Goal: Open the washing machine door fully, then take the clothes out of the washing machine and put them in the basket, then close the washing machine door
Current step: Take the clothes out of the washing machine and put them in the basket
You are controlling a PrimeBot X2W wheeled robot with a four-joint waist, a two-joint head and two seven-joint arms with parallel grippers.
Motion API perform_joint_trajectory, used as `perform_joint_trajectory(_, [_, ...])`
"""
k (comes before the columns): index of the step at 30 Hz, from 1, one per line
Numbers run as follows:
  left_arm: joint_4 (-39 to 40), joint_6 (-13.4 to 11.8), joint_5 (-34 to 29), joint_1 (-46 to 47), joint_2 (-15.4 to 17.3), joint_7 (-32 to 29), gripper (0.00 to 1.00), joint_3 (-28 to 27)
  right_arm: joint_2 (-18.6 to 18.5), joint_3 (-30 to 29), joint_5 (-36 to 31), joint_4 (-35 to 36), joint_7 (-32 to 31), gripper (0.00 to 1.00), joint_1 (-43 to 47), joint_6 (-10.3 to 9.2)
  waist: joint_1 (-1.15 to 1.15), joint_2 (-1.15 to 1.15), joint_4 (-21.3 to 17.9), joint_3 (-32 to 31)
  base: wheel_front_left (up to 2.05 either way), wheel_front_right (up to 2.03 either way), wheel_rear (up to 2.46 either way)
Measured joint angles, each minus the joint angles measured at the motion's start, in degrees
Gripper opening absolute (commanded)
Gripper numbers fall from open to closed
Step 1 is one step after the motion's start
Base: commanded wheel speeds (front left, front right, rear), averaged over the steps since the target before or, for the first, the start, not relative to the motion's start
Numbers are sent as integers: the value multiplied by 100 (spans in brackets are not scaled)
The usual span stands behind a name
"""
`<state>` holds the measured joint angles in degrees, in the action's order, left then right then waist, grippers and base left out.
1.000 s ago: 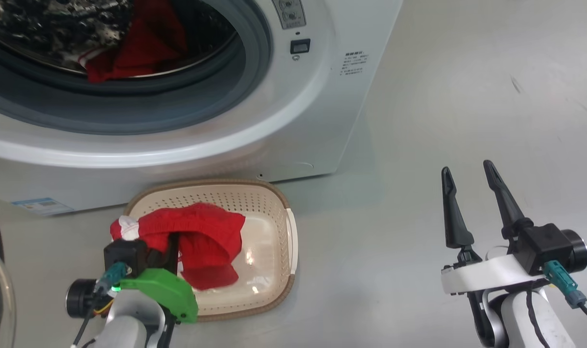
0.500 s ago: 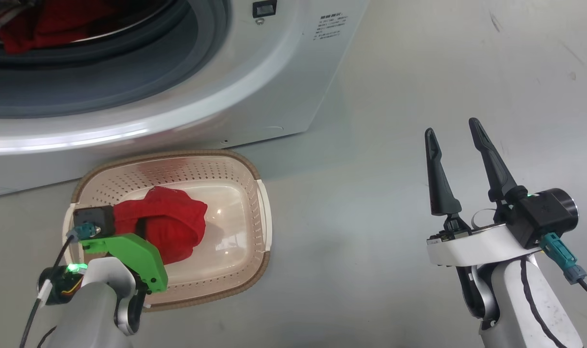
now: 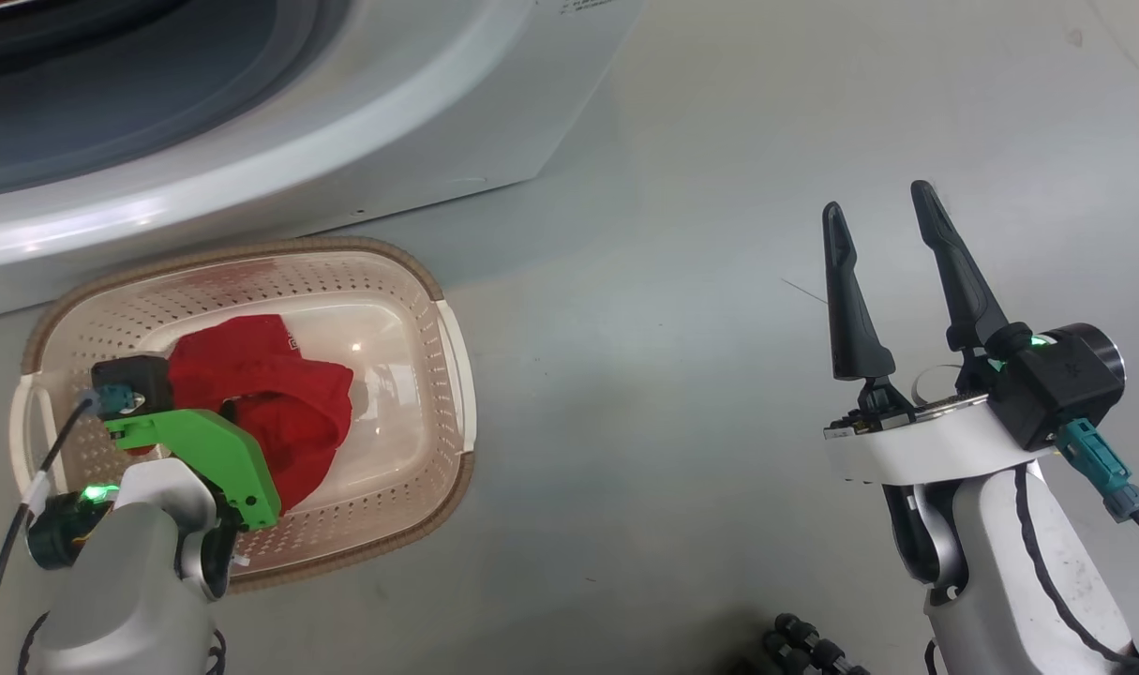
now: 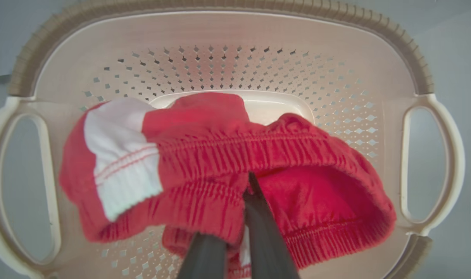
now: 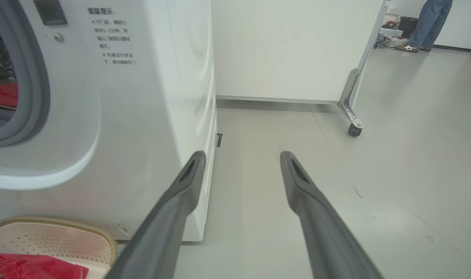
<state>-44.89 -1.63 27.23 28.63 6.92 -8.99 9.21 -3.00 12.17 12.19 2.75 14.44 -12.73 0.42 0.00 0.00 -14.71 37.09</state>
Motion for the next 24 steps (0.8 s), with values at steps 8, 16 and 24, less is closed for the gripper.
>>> perform_joint_trajectory(8, [-425,-1,160,265,1,86,100,-163,22,-52,46,-2,1,100,-96,-9,0,0,-163,268,0,0,0])
perform_joint_trajectory(16, [-668,92,178,443,-49,420,100,-197,30,-138,45,-47,1,100,-97,-57,0,0,-85,223,0,0,0])
perform_joint_trajectory(24, [-757,263,182,428,-97,1026,100,-187,31,-243,40,-146,1,100,-119,-60,0,0,66,-5,0,0,0])
